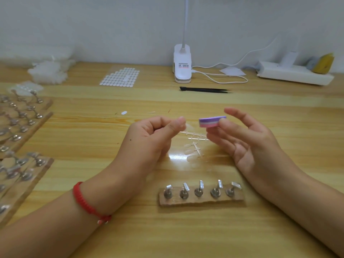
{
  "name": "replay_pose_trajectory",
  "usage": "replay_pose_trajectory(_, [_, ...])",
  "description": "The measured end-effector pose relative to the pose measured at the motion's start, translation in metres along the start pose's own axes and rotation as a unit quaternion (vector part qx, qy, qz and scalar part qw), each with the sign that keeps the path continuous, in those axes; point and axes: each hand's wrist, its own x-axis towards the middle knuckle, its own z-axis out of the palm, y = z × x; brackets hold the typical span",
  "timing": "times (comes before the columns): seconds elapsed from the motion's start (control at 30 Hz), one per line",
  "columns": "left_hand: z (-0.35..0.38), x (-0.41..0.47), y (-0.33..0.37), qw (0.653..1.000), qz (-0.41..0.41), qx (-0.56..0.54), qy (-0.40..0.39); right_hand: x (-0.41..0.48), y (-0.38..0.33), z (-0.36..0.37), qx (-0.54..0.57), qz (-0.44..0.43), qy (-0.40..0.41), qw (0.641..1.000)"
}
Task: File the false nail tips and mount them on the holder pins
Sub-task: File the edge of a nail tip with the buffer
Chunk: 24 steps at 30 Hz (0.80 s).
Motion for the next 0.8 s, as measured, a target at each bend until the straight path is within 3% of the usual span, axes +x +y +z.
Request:
replay_pose_trajectory(0.17, [0.0015,-0.0009,-0.0007,1.0,0.009,-0.003,-0.005,-0.0053,0.0068,0.0062,-0.122,-0.026,-0.071,0.99])
replay_pose_trajectory(0.33, [0.0015,-0.001,-0.0005,1.0,0.007,-0.006,-0.001,0.0006,0.0013,-0.0011,0.001,-0.025,0.027,0.999])
replay_pose_trajectory(0.47, [0.0021,-0.0014,-0.0007,1.0,0.013,-0.003,-0.005,-0.0056,0.0051,0.0081,-0.103,-0.028,-0.061,0.992])
replay_pose_trajectory(0.63, [0.0022,-0.0022,-0.0006,1.0,0.014,0.009,-0.007,-0.0004,-0.0004,0.0022,-0.014,-0.011,0.014,1.0])
replay_pose_trajectory(0.8, [0.0005,-0.0011,-0.0004,1.0,0.006,-0.012,-0.001,-0.0015,0.0014,0.0024,-0.054,-0.007,-0.028,0.998])
